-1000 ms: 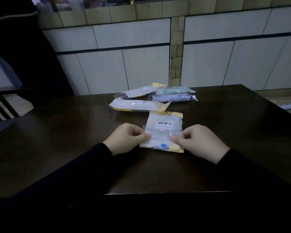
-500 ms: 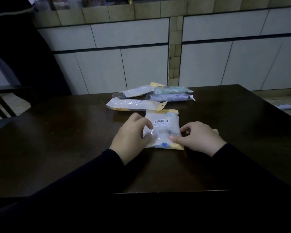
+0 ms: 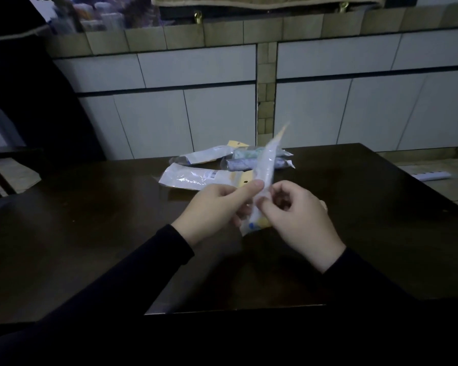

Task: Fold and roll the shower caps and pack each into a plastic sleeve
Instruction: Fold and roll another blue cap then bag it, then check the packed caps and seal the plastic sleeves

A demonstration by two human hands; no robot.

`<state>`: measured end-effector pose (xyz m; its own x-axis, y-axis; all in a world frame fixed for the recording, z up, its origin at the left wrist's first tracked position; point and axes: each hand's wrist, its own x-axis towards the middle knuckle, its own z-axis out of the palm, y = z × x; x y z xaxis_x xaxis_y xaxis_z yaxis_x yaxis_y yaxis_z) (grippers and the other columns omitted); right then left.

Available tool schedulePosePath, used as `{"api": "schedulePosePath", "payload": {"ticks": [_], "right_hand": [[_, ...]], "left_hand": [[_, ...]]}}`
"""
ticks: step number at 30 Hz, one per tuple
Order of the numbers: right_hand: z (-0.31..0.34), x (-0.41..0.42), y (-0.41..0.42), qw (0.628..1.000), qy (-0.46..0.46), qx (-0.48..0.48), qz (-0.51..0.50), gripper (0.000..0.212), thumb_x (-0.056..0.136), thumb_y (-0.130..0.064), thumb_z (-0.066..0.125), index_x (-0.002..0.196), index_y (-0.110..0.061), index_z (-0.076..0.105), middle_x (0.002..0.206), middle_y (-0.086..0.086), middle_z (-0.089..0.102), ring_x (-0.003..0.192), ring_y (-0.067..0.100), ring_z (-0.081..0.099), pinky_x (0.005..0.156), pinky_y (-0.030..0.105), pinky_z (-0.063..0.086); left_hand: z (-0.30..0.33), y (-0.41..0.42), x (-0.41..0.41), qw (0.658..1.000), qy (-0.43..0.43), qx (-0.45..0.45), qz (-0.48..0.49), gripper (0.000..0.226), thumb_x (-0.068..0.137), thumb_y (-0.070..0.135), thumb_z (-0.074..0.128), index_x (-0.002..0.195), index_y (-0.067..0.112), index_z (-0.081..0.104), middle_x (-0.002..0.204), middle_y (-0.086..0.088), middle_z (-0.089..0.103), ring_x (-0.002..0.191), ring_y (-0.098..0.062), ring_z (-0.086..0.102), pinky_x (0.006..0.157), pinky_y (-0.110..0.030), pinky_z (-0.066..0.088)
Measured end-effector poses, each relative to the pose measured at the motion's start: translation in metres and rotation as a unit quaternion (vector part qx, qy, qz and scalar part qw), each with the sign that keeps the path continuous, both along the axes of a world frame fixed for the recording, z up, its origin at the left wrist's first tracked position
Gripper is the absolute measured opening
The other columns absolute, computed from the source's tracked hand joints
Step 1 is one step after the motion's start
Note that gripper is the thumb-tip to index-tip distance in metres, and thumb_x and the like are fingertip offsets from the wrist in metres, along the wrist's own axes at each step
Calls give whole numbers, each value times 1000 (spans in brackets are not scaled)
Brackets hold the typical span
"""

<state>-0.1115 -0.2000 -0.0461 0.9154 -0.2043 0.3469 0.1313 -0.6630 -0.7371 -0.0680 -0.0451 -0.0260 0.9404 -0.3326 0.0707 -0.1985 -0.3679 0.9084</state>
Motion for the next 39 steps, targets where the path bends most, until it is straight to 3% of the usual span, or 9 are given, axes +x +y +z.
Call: {"api": "schedulePosePath", "payload": {"ticks": [5,9,14,18,23,25,29,35,39], "right_hand": [[12,7,20,992,-26,-115,44,30,76,-59,59,88,-32,64,77,-24,63,88,-2,52,84,34,28],[7,26,8,997,-42,-46,47,13,80,-46,67,91,-39,64,85,-24,65,93,-4,56,96,36,32],[-4,50,-2,993,83,64,58,76,58,-74,67,123,-35,56,105,-15,69,107,10,61,100,46,43],[-11,56,-4,990,75,99,63,25,72,-47,77,83,-24,75,79,-7,74,82,13,69,90,46,51],[-23,62,-11,992,90,83,18,20,71,-46,77,75,-27,73,71,-8,71,77,15,68,90,50,49],[-24,60,-19,993,89,77,0,20,71,-48,76,76,-29,73,70,-7,71,78,15,67,93,49,46],[-14,48,-41,993,75,-25,-91,22,83,-46,67,101,-33,69,79,-13,64,89,11,58,91,35,30],[-20,40,-80,975,118,-148,-118,42,89,-47,57,129,-36,51,84,-17,59,87,8,54,89,37,30],[-19,40,-94,958,145,-239,-59,50,89,-63,45,133,-39,50,127,-8,51,119,15,44,97,38,29]], "left_hand": [[-2,10,15,999,-38,18,6,45,87,51,61,81,8,73,58,0,66,56,-7,54,58,-24,40],[-14,36,28,999,-46,5,3,39,92,47,57,85,13,74,70,1,70,62,-7,57,64,-28,43],[-21,60,34,995,28,-87,-31,57,88,51,61,102,-4,65,95,-18,68,86,-29,58,81,-43,44],[-27,62,39,997,45,-57,-6,40,90,42,58,101,4,69,105,-18,71,95,-36,66,95,-49,50],[-33,46,40,993,-47,-9,106,5,84,25,74,83,21,71,80,-7,73,73,-19,68,75,-38,57],[-33,36,40,991,-31,-38,127,24,78,27,80,95,27,64,83,-8,73,74,-12,68,68,-26,55],[-36,2,46,991,-47,-32,117,43,76,30,81,110,31,55,80,-1,71,74,-7,66,53,-8,43],[-55,-43,55,981,-127,146,22,21,88,35,66,108,28,65,78,8,61,73,-6,57,65,-15,39],[-60,-44,59,958,-197,206,-26,32,92,47,55,117,31,66,107,11,53,94,-5,55,89,-22,43]]}}
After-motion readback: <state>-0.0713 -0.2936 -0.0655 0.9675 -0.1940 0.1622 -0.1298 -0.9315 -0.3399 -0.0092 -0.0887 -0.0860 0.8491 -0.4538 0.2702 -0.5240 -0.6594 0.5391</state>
